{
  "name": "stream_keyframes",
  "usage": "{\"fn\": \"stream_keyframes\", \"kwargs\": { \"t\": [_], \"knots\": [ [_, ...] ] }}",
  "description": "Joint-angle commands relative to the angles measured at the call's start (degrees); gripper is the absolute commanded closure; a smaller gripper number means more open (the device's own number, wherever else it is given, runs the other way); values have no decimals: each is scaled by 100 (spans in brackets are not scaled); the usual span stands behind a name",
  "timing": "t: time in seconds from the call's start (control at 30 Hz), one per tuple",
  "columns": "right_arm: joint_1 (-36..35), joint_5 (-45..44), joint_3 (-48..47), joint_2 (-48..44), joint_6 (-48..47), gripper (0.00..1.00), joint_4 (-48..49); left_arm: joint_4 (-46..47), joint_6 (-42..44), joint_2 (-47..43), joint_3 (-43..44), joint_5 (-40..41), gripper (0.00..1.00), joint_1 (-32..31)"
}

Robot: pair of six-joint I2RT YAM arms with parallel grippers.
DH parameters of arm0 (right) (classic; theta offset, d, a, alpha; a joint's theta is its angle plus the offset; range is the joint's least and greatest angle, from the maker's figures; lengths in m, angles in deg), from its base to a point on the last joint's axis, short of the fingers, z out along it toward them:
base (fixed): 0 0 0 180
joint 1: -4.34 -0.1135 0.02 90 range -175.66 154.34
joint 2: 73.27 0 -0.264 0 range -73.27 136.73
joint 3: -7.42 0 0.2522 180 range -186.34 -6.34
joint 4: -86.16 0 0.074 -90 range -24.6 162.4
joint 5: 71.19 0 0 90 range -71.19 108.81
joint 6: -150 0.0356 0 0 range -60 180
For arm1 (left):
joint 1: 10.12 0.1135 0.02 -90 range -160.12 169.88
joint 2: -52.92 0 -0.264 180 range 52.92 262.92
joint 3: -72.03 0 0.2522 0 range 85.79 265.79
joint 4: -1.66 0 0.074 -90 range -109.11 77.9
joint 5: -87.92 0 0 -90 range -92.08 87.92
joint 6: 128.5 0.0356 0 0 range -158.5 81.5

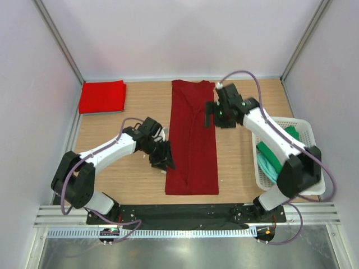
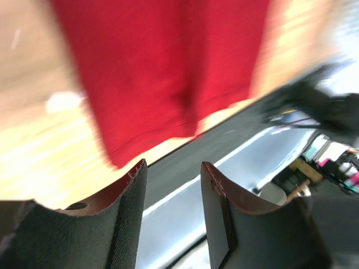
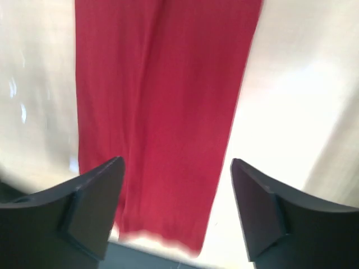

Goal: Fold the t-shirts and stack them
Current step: Fold the tshirt

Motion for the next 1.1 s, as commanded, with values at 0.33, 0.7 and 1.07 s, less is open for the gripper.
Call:
{"fn": "stream_keyframes", "kwargs": {
  "t": [0.33, 0.7, 1.07],
  "knots": [
    [-100, 2228, 4978, -2814, 1869, 29, 855, 373, -312, 157, -1504, -65, 54, 32],
    [-127, 2492, 5754, -2780, 1948, 43, 1321, 1024, -479, 518, -1891, -144, 56, 32],
    [-136, 2598, 5983, -2533, 1878, 48, 1532, 1332, -602, 721, -2030, -267, 60, 32]
  ]
}}
